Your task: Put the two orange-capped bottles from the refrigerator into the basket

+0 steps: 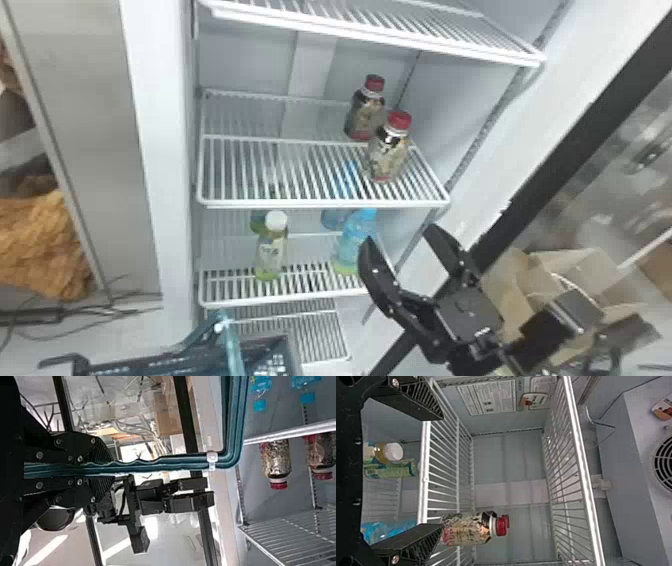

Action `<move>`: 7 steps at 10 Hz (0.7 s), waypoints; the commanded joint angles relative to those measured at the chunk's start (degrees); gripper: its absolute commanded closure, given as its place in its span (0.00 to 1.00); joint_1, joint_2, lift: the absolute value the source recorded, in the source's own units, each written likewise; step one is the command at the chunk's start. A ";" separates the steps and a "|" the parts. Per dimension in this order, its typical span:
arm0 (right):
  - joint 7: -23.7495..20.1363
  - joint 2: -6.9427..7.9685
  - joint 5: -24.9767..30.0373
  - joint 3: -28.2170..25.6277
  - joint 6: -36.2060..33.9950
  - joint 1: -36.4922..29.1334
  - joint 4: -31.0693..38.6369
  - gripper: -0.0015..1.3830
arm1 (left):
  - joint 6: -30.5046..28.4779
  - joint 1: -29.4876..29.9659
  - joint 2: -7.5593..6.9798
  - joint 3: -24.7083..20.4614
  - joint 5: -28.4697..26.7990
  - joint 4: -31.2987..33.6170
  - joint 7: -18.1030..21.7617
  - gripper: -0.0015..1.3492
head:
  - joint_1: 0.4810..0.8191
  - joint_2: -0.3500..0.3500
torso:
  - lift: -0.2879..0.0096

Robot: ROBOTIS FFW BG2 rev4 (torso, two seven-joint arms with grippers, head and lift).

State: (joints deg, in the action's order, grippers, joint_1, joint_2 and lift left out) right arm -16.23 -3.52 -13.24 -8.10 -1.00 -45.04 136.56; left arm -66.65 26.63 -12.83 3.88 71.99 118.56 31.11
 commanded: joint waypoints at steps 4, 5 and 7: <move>0.23 0.18 -0.01 -0.01 0.16 -0.24 0.33 0.07 | 0.14 0.08 0.00 0.00 0.00 0.05 0.00 0.90 | 0.63 0.00 | 0.83; 0.32 0.18 -0.01 -0.01 0.30 -0.38 0.33 0.07 | 0.14 0.08 0.09 0.00 0.00 0.05 0.00 0.90 | 0.63 0.00 | 0.83; 0.41 0.18 -0.01 0.11 0.87 -0.38 0.33 0.07 | 0.14 0.22 0.09 0.00 0.00 0.05 0.00 0.90 | 0.63 0.00 | 0.83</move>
State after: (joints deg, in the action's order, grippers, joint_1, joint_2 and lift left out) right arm -15.83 -3.34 -13.25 -8.05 -0.27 -45.41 136.90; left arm -66.51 26.85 -12.75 3.88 72.01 118.56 31.11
